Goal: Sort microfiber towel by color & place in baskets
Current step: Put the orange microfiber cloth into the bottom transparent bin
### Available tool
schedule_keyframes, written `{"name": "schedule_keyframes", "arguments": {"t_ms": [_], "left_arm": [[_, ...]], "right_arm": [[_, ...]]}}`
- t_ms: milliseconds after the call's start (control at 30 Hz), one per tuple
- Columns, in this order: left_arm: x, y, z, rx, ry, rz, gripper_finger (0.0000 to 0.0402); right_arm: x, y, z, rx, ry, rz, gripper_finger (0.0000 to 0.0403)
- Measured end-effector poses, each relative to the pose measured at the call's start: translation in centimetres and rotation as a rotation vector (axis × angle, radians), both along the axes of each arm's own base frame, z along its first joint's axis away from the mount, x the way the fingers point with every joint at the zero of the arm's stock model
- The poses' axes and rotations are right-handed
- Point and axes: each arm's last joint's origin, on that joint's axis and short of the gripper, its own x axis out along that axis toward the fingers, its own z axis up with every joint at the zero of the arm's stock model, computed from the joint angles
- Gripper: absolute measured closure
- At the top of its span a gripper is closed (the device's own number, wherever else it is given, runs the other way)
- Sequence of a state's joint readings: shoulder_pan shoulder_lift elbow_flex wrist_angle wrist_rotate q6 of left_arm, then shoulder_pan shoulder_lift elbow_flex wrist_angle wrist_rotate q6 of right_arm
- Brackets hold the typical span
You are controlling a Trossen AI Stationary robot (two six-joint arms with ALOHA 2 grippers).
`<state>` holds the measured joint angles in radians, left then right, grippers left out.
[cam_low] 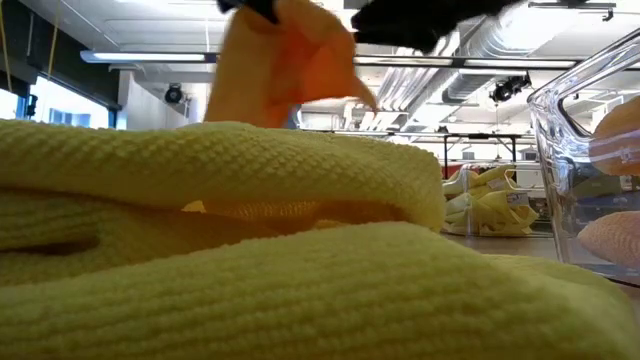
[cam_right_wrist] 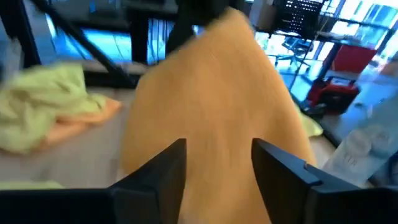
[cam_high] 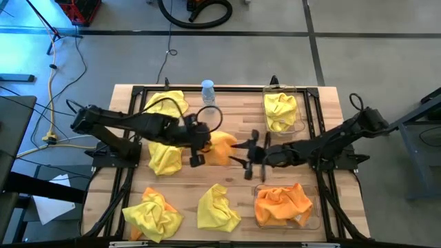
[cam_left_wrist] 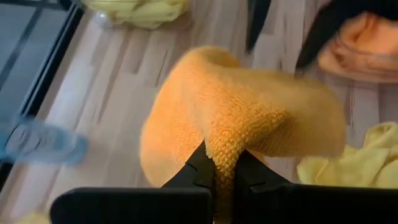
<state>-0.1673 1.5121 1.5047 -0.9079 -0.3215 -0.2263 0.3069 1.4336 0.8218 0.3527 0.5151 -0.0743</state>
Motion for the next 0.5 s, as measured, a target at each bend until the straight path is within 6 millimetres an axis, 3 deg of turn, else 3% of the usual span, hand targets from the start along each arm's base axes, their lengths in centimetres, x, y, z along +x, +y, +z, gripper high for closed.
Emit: {"name": "schedule_keyframes", "arguments": {"t_ms": [200,367,500], "left_arm": [[3.1,0.5,-1.9,-0.011,0.030,-0.065,0.0401],[4.6,0.3,-2.1,0.020,0.017,-0.123,0.0401],[4.6,0.3,-0.9,0.039,-0.027,-0.141,0.0401]], "right_arm": [[4.0,0.0,2.3,-0.128,0.148,-0.090,0.0165],[6.5,-0.4,1.6,-0.080,0.230,-0.059,0.0141],[7.0,-0.4,0.4,-0.034,0.267,-0.066,0.0162]]}}
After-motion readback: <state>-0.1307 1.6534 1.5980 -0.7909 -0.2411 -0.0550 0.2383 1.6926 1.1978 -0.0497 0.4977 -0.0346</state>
